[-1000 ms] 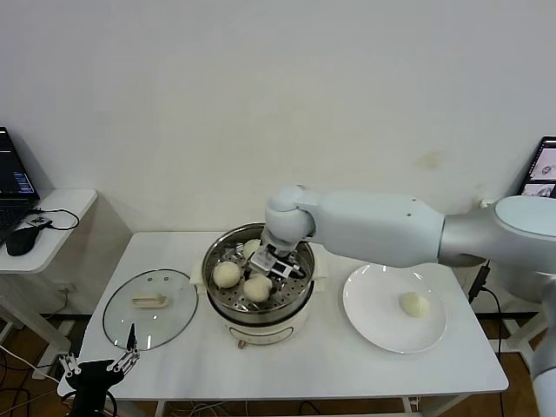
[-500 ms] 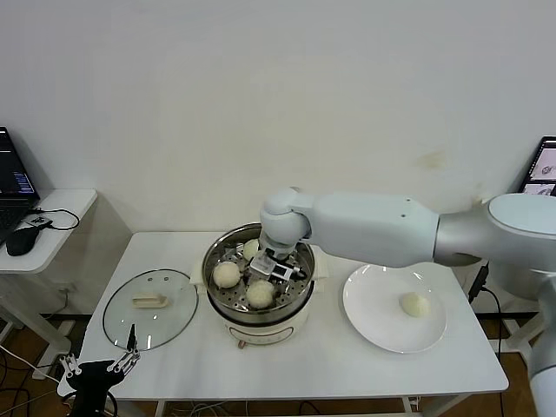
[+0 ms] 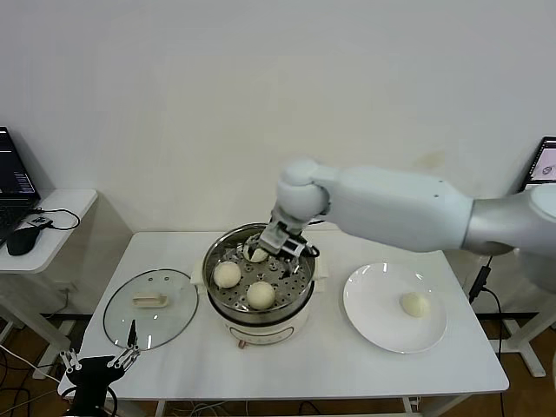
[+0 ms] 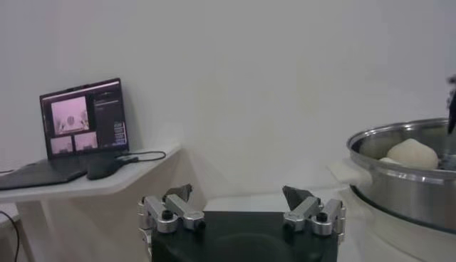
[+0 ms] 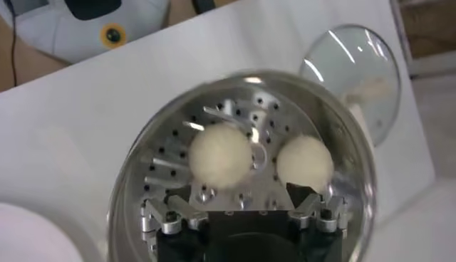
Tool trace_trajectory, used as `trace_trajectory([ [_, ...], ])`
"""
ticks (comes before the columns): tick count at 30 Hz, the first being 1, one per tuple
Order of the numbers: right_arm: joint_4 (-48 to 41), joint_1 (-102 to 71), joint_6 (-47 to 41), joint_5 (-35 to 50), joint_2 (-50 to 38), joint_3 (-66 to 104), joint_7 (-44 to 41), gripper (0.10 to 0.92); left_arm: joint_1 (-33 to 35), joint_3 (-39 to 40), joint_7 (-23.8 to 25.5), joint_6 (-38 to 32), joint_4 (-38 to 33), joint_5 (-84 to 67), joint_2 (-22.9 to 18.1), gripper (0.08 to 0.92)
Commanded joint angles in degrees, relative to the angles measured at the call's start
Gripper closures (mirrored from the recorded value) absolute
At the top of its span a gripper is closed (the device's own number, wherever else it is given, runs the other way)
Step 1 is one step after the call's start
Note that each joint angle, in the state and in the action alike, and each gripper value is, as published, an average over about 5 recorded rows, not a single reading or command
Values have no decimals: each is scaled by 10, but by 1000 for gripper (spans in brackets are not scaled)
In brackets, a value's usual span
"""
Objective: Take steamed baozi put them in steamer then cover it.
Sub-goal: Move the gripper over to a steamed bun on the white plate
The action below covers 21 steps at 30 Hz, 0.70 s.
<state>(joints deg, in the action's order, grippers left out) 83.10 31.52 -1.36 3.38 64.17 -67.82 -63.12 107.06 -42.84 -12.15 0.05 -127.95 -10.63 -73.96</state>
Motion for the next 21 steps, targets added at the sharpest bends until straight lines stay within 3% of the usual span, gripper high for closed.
trace_trajectory([
  [1,28,4,-159,-4,-152,60,-2,203,-2,1,1,1,1,0,5,177],
  [12,90,-95,-165,-79,-354,100,-9,203,-8,11,3,3,0,2,11,177],
  [21,45,-232,-142,-134,-396,180,-8,203,-4,17,2,2,-5,4,9,177],
])
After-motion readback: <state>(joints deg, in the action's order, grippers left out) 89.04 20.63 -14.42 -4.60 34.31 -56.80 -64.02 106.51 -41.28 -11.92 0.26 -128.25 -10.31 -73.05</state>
